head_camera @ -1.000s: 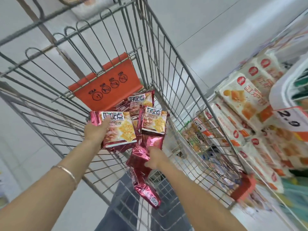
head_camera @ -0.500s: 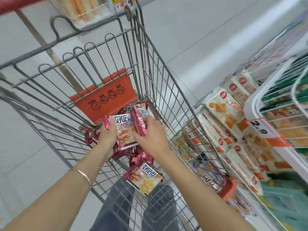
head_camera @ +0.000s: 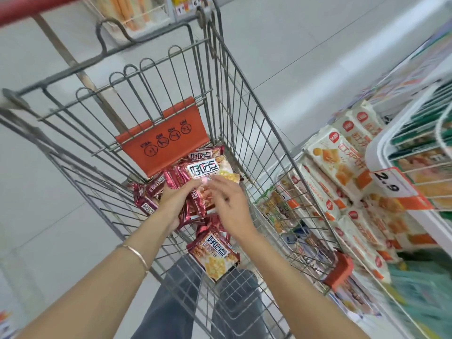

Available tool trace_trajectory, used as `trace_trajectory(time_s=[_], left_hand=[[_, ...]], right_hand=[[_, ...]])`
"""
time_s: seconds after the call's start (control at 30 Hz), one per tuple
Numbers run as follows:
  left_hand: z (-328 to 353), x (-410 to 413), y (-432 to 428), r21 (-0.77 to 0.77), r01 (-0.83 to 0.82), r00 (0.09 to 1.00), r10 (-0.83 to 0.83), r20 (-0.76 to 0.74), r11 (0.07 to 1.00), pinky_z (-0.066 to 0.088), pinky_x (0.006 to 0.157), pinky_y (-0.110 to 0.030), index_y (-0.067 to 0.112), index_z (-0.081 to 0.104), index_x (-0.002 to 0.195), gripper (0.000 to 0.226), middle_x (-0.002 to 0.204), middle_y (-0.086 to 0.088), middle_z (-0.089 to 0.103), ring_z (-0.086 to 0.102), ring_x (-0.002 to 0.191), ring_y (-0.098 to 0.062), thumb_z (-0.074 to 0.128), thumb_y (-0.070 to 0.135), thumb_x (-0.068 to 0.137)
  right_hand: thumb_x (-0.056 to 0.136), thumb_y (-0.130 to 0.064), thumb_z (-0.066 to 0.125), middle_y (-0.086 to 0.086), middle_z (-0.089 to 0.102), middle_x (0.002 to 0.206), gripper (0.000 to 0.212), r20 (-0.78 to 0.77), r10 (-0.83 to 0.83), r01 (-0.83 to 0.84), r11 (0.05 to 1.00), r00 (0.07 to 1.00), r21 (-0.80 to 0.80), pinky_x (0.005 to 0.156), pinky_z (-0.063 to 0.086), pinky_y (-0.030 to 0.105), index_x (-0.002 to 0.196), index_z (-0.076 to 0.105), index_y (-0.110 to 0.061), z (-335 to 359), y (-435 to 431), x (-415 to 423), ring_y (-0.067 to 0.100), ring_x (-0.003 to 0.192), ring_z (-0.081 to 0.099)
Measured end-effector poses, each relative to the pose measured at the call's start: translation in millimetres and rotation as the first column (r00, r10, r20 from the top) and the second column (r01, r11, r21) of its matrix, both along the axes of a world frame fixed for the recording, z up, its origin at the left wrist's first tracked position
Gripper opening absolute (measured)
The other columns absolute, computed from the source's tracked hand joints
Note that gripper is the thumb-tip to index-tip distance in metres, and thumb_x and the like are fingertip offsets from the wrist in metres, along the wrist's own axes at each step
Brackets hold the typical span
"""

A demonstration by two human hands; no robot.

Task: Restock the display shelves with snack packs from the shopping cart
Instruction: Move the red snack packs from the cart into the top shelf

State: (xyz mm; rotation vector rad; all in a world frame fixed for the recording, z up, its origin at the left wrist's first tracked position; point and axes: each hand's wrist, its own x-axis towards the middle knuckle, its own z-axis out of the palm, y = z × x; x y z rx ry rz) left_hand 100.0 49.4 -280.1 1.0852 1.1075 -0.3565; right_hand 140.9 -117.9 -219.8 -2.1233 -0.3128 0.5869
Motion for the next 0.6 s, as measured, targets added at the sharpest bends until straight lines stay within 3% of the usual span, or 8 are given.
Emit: trace_trajectory(time_s=[0.07, 0.13, 0.17, 0.23, 0.37, 0.43, 0.5, 0.6], left_hand=[[37, 3, -2, -0.096, -0.006, 1.000, 0.007, 0.013, 0.995, 0.058, 0.080, -0.048, 0.008, 0.045, 0.138, 0.105, 0.117, -0.018, 0.070, 0.071, 0.099, -0.032, 0.092, 0.042, 0.052], [65, 9, -3, -0.172, 0.098, 0.993, -0.086, 0.075, 0.980, 0.058, 0.074, -0.042, 0.007, 0.056, 0.126, 0.071, 0.096, -0.015, 0.076, 0.072, 0.083, -0.029, 0.080, 0.035, 0.065], [74, 13, -1, -0.178, 0.137, 0.988, -0.121, 0.097, 0.974, 0.057, 0.077, -0.041, 0.009, 0.060, 0.121, 0.060, 0.092, -0.013, 0.077, 0.072, 0.082, -0.028, 0.075, 0.036, 0.070], [100, 22, -1, -0.161, 0.185, 0.977, -0.163, 0.140, 0.970, 0.057, 0.082, -0.039, 0.012, 0.063, 0.112, 0.048, 0.088, -0.011, 0.077, 0.071, 0.081, -0.025, 0.069, 0.044, 0.077], [140, 30, -15, -0.024, 0.292, 0.945, -0.285, 0.160, 0.956, 0.042, 0.109, -0.050, 0.016, 0.065, 0.110, 0.068, 0.108, -0.012, 0.071, 0.065, 0.105, -0.028, 0.071, 0.068, 0.067], [161, 29, -25, -0.006, 0.291, 0.941, -0.285, 0.182, 0.957, 0.042, 0.109, -0.053, 0.012, 0.067, 0.115, 0.076, 0.106, -0.013, 0.073, 0.066, 0.100, -0.028, 0.081, 0.061, 0.059], [182, 25, -37, 0.046, 0.296, 0.935, -0.300, 0.191, 0.954, 0.044, 0.108, -0.052, 0.010, 0.061, 0.125, 0.090, 0.110, -0.014, 0.070, 0.065, 0.100, -0.030, 0.086, 0.056, 0.051], [220, 19, -61, 0.091, 0.273, 0.920, -0.288, 0.267, 0.958, 0.048, 0.100, -0.046, 0.009, 0.058, 0.120, 0.113, 0.112, -0.012, 0.065, 0.060, 0.100, -0.029, 0.093, 0.060, 0.026]], right_hand=[[0.095, -0.039, 0.062, -0.005, 0.028, 0.161, 0.059, -0.102, -0.185, 0.179, 0.982, 0.977, -0.061, 0.120, 0.027, 0.052, 0.149, 0.041, -0.026, 10, -7, 23, 0.017, 0.147, 0.028], [0.076, -0.067, 0.073, 0.000, 0.022, 0.164, 0.104, -0.388, -0.234, 0.209, 0.972, 0.891, -0.106, 0.119, 0.028, 0.055, 0.157, 0.022, -0.027, 11, -18, 48, 0.025, 0.148, 0.029], [0.064, -0.077, 0.075, 0.001, 0.027, 0.163, 0.116, -0.565, -0.184, 0.179, 0.982, 0.804, -0.065, 0.118, 0.029, 0.058, 0.157, 0.024, -0.028, 5, -22, 59, 0.028, 0.146, 0.034], [0.059, -0.082, 0.075, 0.001, 0.043, 0.156, 0.106, -0.721, -0.032, 0.060, 0.998, 0.692, 0.013, 0.116, 0.028, 0.061, 0.148, 0.042, -0.034, 8, -23, 66, 0.027, 0.140, 0.044], [0.073, -0.071, 0.074, -0.005, 0.062, 0.138, 0.083, -0.645, 0.128, -0.083, 0.992, 0.754, 0.100, 0.117, 0.034, 0.048, 0.141, 0.050, -0.031, 50, -31, 63, 0.018, 0.129, 0.056], [0.068, -0.074, 0.075, -0.004, 0.065, 0.133, 0.087, -0.627, 0.158, -0.081, 0.986, 0.763, 0.149, 0.114, 0.038, 0.053, 0.139, 0.053, -0.028, 72, -42, 65, 0.019, 0.125, 0.060], [0.064, -0.087, 0.065, 0.001, 0.059, 0.141, 0.101, -0.620, 0.139, -0.047, 0.986, 0.772, 0.163, 0.112, 0.039, 0.058, 0.144, 0.048, -0.027, 96, -57, 68, 0.024, 0.130, 0.056], [0.067, -0.086, 0.064, 0.005, 0.064, 0.135, 0.094, -0.542, 0.123, -0.022, 0.982, 0.831, 0.190, 0.111, 0.041, 0.056, 0.134, 0.059, -0.020, 137, -84, 69, 0.028, 0.125, 0.059]])
